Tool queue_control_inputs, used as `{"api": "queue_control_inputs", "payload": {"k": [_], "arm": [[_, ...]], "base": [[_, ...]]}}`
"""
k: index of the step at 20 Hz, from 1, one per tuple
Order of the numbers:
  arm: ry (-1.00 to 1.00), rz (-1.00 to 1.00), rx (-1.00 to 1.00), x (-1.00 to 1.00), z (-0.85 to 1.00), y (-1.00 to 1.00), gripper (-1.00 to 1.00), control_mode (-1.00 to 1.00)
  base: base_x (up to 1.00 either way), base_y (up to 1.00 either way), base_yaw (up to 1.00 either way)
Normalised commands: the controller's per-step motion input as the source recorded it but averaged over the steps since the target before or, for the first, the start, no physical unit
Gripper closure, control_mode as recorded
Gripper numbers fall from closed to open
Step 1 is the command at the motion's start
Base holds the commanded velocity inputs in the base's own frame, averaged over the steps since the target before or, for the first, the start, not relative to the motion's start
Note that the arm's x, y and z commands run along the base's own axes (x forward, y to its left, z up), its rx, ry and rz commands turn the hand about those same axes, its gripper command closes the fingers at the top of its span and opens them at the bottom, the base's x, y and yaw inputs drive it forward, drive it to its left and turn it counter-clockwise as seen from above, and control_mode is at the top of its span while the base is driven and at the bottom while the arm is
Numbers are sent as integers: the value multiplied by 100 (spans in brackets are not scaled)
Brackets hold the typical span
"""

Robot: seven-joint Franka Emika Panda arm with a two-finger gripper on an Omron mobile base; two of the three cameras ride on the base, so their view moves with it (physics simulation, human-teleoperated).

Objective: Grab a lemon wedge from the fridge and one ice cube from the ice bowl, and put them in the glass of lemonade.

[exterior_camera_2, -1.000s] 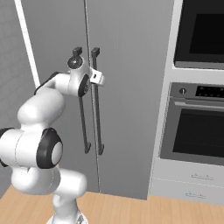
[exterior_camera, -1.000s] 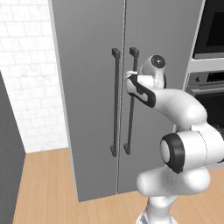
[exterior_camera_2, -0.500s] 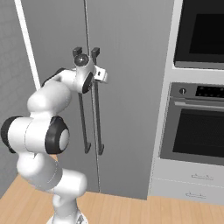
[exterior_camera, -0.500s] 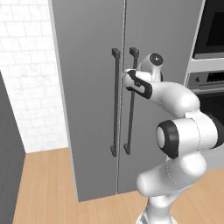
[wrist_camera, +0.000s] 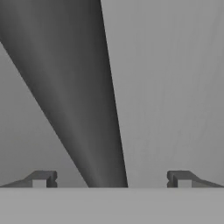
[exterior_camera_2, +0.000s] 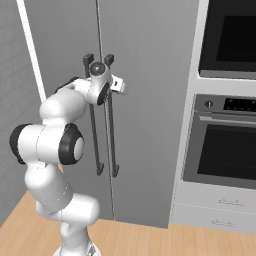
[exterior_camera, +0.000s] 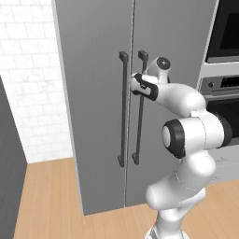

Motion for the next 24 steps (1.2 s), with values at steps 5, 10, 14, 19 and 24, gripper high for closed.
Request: {"api": "queue_control_inputs", "payload": {"k": [5,10,14,19,24], "arm": [[0,0,0,43,-23,0,-100,-100],[0,0,0,10,0,0,-100,-100],[0,0,0,1,0,0,100,-100],[0,0,0,0,0,0,100,-100],[0,0,0,9,0,0,100,-100]], "base": [[0,0,0],[0,0,0],[0,0,0],[0,0,0],[0,0,0]]}}
